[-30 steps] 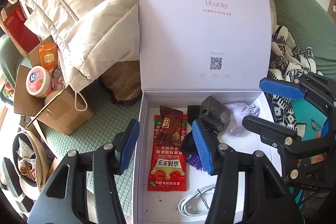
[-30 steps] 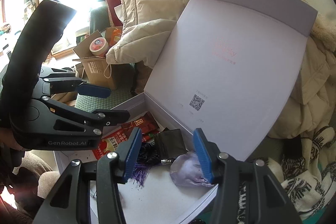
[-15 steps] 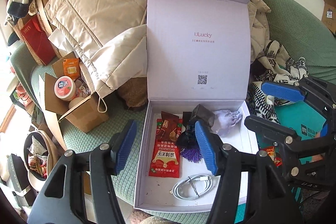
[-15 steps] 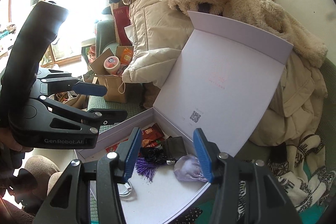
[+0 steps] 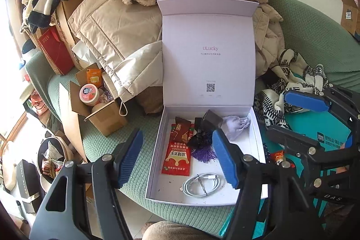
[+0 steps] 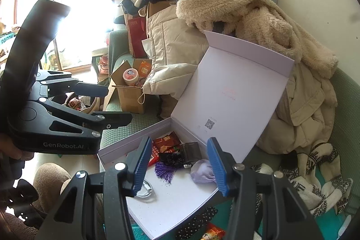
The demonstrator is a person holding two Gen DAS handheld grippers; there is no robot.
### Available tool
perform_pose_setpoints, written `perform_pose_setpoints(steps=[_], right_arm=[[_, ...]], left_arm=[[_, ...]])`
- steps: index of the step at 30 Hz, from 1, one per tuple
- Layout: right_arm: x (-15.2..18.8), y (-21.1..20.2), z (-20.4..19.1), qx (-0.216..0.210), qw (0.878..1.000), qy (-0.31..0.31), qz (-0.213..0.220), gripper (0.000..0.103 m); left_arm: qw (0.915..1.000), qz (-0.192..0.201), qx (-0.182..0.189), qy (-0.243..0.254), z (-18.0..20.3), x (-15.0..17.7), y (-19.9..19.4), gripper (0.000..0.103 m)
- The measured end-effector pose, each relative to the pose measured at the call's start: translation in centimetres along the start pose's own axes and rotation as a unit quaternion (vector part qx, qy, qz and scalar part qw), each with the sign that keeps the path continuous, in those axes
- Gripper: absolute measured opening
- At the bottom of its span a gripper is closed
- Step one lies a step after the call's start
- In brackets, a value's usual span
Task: Organize objects
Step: 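Withdraw both grippers from the box toward the polka-dot scrunchie and red candy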
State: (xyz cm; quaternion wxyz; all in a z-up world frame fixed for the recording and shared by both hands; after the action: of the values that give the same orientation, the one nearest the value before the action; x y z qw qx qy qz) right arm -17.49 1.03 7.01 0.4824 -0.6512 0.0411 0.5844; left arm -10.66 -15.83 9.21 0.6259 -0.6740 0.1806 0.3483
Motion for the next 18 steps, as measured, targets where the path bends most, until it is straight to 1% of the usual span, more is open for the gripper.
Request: perform_pose_setpoints(steps=[8, 18], right_arm=[[1.1, -2.5, -0.5, 0.004, 1.0, 0.002, 0.006, 0.051], [3.6, -5.3, -0.9, 0.015, 1.0, 0.009, -0.001, 0.051]], left_arm=[[1.0, 0.008, -0.002, 0.001, 1.8, 1.9, -2.9, 0.065], [0.9999, 0.01, 0.009, 0.004, 4.7, 4.8, -5.5, 0.065]])
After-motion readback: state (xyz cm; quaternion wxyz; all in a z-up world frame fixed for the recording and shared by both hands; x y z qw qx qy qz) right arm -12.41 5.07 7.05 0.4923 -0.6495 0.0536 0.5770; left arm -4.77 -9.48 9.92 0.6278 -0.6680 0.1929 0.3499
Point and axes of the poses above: each gripper's, at about its wrist camera, not at the fingertips, and y roughly the way its jaws point, z to its right, x to its underside, the point moved 1 cm from there along y, roughly the way its jaws point, and after that the axes turned 7 degrees about x, right-handed, at the moved point
